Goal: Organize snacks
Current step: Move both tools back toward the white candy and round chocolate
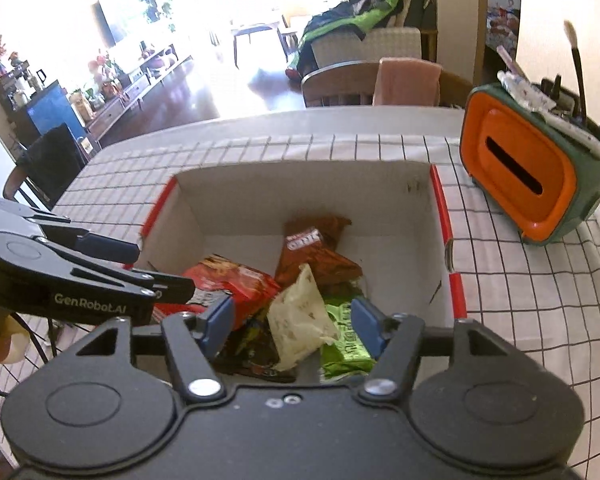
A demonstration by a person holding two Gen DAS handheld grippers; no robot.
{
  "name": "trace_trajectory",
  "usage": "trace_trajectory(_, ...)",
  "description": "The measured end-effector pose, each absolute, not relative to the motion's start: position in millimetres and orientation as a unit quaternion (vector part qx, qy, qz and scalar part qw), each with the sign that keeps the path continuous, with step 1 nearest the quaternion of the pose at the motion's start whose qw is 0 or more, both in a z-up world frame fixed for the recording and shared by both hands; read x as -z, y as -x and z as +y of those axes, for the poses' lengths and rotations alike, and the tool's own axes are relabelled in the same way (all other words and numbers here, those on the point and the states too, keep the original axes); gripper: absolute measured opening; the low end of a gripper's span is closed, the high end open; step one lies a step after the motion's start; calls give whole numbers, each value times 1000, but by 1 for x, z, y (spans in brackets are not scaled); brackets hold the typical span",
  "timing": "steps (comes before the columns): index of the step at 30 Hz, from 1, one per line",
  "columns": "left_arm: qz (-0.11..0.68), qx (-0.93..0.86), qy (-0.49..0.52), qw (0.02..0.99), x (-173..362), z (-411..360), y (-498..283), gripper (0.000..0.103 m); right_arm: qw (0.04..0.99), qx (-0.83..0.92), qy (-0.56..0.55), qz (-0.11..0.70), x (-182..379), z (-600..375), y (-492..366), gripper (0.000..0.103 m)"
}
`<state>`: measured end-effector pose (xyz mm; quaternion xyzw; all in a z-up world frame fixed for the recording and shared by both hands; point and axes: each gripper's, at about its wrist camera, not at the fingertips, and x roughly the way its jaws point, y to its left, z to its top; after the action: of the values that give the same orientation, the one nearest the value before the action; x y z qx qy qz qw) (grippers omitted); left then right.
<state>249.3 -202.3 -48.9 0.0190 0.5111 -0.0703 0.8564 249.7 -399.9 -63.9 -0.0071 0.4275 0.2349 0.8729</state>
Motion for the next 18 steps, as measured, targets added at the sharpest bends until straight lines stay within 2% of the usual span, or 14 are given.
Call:
trace_trajectory(6,483,80,-3,872,29,-183,-225,71,877,-251,-6,410,48,-394,-235,77)
trace_trajectory(11,459,78,1,885,19,-167,-208,77,884,-267,-16,382,36,-385,-220,89)
trace_trajectory(18,435,73,12,897,10,-132,-183,81,884,-295,-10,362,30,-360,-207,96)
